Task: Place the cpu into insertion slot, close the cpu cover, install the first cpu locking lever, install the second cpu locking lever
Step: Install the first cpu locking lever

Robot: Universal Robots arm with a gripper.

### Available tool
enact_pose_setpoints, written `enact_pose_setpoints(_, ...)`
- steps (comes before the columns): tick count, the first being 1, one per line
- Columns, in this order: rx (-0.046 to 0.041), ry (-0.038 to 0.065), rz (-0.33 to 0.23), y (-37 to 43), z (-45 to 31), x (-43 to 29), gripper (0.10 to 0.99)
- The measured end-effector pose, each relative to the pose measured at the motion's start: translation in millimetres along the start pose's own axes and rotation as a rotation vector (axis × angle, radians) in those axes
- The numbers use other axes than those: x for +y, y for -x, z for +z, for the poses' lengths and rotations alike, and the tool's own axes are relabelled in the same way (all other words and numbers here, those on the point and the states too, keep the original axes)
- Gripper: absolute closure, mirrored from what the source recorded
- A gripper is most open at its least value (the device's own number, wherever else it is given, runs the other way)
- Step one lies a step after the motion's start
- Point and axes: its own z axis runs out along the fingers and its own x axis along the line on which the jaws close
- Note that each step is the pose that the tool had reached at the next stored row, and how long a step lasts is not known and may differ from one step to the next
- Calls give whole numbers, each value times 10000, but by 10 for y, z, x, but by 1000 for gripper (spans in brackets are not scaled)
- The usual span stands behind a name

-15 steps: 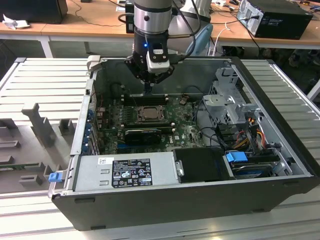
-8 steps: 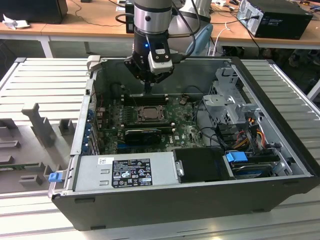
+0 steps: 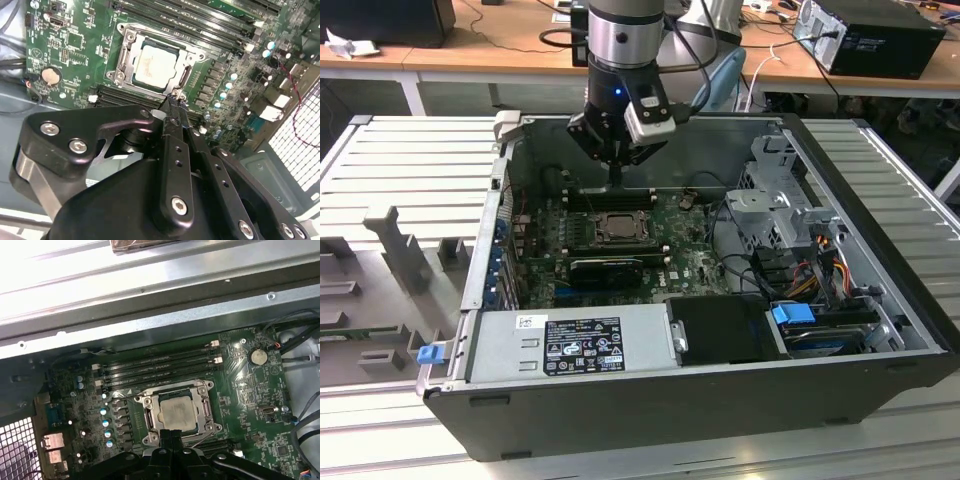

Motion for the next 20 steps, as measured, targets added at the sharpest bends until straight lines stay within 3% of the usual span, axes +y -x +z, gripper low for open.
enact_pose_setpoints(14, 30, -44, -1927, 0, 2, 0, 980)
enact_pose_setpoints(18, 52, -67, -2853, -2, 4, -1, 980)
enact_pose_setpoints(20, 40, -68, -2895, -17, 5, -4, 980)
